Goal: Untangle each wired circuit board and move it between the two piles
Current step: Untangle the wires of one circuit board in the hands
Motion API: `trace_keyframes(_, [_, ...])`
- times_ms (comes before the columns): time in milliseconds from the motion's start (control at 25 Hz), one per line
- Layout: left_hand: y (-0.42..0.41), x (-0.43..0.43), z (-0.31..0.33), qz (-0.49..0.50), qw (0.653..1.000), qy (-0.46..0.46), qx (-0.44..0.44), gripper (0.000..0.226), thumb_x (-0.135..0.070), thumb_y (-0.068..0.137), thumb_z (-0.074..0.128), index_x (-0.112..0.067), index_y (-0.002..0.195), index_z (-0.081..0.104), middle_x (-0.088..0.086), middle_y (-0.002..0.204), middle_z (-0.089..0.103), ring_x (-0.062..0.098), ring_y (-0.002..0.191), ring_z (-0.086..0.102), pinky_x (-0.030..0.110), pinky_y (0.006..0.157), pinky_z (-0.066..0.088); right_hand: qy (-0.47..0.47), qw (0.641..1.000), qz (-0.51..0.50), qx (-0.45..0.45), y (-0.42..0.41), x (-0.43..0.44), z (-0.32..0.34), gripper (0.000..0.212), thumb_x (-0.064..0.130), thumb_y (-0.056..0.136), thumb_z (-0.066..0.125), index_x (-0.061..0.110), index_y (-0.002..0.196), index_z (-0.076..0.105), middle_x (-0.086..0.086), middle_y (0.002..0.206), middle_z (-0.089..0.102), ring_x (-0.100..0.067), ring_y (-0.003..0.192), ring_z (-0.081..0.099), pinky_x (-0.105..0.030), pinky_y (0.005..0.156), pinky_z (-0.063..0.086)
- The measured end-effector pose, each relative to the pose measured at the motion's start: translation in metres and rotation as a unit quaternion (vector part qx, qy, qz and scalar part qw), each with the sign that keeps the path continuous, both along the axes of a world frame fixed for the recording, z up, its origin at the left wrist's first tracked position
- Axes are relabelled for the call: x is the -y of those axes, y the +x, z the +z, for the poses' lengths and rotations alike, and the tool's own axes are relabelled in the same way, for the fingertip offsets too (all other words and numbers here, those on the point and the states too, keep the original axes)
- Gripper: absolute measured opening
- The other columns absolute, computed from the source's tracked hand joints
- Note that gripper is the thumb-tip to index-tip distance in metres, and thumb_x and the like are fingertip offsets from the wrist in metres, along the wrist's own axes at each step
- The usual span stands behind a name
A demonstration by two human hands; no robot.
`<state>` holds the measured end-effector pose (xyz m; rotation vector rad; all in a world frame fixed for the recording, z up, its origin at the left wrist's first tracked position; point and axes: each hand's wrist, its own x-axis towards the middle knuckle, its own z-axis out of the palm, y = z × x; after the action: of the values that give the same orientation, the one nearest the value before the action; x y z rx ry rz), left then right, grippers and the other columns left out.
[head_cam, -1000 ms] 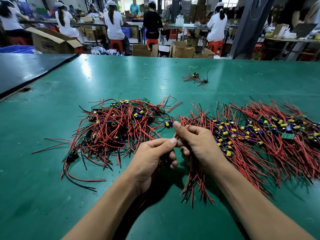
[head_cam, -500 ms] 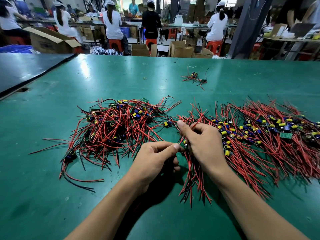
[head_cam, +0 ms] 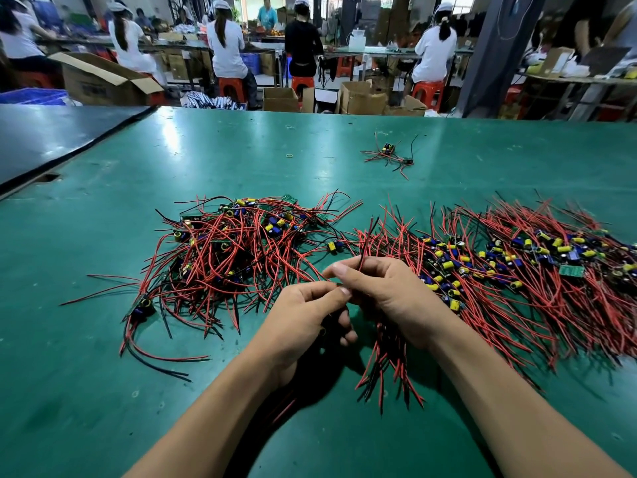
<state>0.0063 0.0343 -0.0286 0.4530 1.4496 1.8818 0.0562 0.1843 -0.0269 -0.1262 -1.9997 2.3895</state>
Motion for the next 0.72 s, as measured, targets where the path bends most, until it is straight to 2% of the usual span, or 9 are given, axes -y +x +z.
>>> trace_keyframes(40, [0.000,0.001,0.001,-0.003,1.000,0.001,-0.004,0.017,-0.013,0.095,0.057,0.001,0.087,0.063,0.005,0.053,0.054,0.020,0.046,0.058,0.023,0.046,0.048,0.028,1.000,-0.009,-0.002,0.000,-0.001,0.000,0.036,0.043,0.085,0.077,0.009,0.099,0.074,-0.022,0.071,0.061,-0.032,0.061,0.057,-0.047,0.067,0.047])
trace_keyframes(120, [0.001,0.003,0.002,-0.015,1.000,0.005,-0.014,0.019,-0.015,0.093,0.060,-0.002,0.082,0.069,0.005,0.053,0.051,0.019,0.046,0.056,0.023,0.047,0.047,0.096,0.993,-0.064,-0.011,-0.002,-0.003,0.000,0.041,0.054,0.085,0.074,0.013,0.092,0.077,-0.019,0.069,0.058,-0.032,0.068,0.048,-0.045,0.067,0.038])
trace_keyframes(240, [0.003,0.003,0.004,-0.028,0.999,0.008,-0.020,0.019,-0.016,0.090,0.064,-0.004,0.077,0.072,0.006,0.053,0.050,0.018,0.047,0.054,0.022,0.048,0.046,0.178,0.976,-0.127,-0.013,-0.004,-0.010,0.000,0.049,0.065,0.087,0.061,0.020,0.087,0.080,-0.006,0.056,0.047,-0.023,0.059,0.043,-0.037,0.062,0.038])
trace_keyframes(320, [0.004,0.003,0.005,-0.031,0.999,0.009,-0.027,0.019,-0.016,0.089,0.065,-0.004,0.077,0.072,0.006,0.053,0.050,0.019,0.047,0.054,0.022,0.048,0.046,0.180,0.973,-0.143,-0.013,-0.004,-0.015,-0.001,0.052,0.066,0.088,0.057,0.019,0.087,0.080,0.000,0.053,0.042,-0.019,0.051,0.041,-0.035,0.060,0.040])
trace_keyframes(400, [0.004,0.003,0.004,-0.030,0.999,0.009,-0.037,0.020,-0.017,0.089,0.064,-0.005,0.076,0.073,0.006,0.053,0.050,0.019,0.047,0.054,0.022,0.048,0.045,0.141,0.975,-0.169,-0.013,-0.007,-0.016,0.000,0.051,0.061,0.091,0.055,0.017,0.084,0.080,0.005,0.051,0.037,-0.011,0.041,0.033,-0.023,0.049,0.035])
trace_keyframes(520, [0.002,0.002,0.002,-0.027,0.998,0.004,-0.048,0.021,-0.015,0.091,0.062,-0.003,0.077,0.072,0.008,0.053,0.049,0.019,0.048,0.053,0.023,0.050,0.047,-0.010,0.984,-0.177,0.021,-0.009,-0.011,0.005,0.056,0.052,0.101,0.047,0.015,0.074,0.079,0.006,0.051,0.034,-0.006,0.036,0.023,-0.016,0.038,0.020])
trace_keyframes(600, [0.000,0.003,-0.001,-0.027,0.998,-0.003,-0.064,0.021,-0.015,0.092,0.062,-0.001,0.078,0.072,0.008,0.054,0.050,0.020,0.049,0.052,0.023,0.053,0.048,-0.120,0.981,-0.140,0.058,-0.007,-0.014,0.010,0.065,0.051,0.103,0.040,0.014,0.065,0.077,0.006,0.052,0.037,-0.004,0.034,0.023,-0.015,0.036,0.019])
trace_keyframes(720, [-0.002,0.004,-0.003,-0.031,0.997,-0.010,-0.071,0.020,-0.018,0.088,0.065,-0.002,0.078,0.073,0.006,0.054,0.052,0.017,0.050,0.052,0.024,0.055,0.050,-0.202,0.973,-0.081,0.071,-0.001,-0.019,0.016,0.055,0.047,0.096,0.047,0.012,0.058,0.068,0.003,0.058,0.034,-0.004,0.033,0.023,-0.015,0.040,0.017])
